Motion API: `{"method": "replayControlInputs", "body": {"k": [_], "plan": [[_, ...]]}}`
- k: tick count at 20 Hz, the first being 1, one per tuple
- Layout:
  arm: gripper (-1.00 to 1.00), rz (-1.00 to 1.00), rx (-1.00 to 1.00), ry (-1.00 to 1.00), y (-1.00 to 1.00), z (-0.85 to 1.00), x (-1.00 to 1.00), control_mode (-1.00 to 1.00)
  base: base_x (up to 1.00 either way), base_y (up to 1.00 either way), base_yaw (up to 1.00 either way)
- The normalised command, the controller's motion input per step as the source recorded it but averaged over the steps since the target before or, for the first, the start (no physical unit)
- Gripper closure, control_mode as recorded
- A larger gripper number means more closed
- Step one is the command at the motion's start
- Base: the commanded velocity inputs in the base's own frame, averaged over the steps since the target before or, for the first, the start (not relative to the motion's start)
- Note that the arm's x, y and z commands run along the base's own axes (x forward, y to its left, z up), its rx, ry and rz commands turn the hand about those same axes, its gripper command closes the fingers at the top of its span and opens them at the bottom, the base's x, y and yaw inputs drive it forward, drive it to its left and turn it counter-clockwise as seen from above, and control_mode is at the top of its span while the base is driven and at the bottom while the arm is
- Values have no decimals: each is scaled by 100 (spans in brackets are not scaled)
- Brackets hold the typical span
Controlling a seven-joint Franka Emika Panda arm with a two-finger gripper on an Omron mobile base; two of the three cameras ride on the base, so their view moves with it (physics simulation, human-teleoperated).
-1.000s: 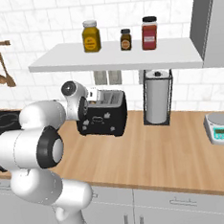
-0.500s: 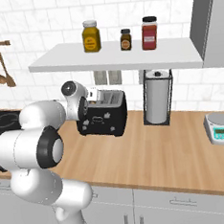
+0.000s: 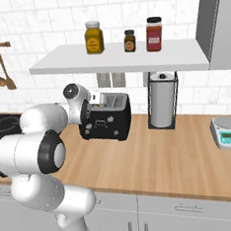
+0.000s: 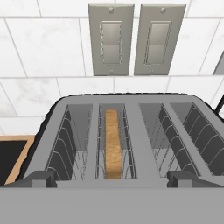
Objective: Start the toaster. Once the lever pops up, take the bread to the plate on the dining counter.
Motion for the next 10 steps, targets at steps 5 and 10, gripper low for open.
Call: {"method": "replayControlInputs", "body": {"k": [5, 10], "plan": [[-100, 0, 0, 0, 0, 0, 0, -100, 0, 0, 0], [-100, 0, 0, 0, 0, 0, 0, -100, 0, 0, 0]]}}
